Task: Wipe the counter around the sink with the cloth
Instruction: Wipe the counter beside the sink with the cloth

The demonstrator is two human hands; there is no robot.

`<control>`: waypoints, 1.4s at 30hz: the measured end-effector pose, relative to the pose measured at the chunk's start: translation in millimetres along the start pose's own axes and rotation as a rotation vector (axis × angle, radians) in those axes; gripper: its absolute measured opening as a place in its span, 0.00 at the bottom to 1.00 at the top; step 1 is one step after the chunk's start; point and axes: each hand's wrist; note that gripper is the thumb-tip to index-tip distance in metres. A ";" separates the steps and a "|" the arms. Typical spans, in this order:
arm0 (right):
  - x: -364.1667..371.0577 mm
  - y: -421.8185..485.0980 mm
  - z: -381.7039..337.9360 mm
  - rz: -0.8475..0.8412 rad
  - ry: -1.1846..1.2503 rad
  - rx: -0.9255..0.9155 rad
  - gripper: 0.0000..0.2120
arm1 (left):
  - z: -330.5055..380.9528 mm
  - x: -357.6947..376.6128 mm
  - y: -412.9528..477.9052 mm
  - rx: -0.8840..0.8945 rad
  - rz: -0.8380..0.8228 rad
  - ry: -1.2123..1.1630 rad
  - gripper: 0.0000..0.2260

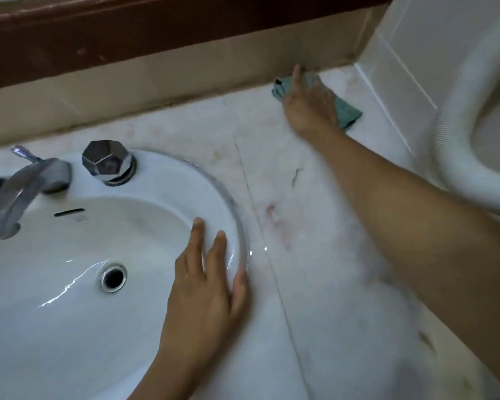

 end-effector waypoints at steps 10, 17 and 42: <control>45.1 -203.1 -11.3 -0.135 -0.031 -0.416 0.27 | 3.4 -4.3 -1.4 -0.023 -0.029 -0.025 0.27; 8.5 -160.7 84.2 -0.162 -0.140 -0.451 0.25 | 3.2 -5.1 -0.4 -0.013 -0.024 -0.026 0.26; 45.9 -422.8 60.1 -0.085 -0.045 -0.095 0.26 | 3.0 -15.6 -8.3 -0.014 -0.016 -0.251 0.20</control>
Point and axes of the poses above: each hand's wrist, its own y-axis towards the middle knuckle, its own x-axis out of the palm, z = x × y, and after that the axes turned 2 degrees about x, right-handed
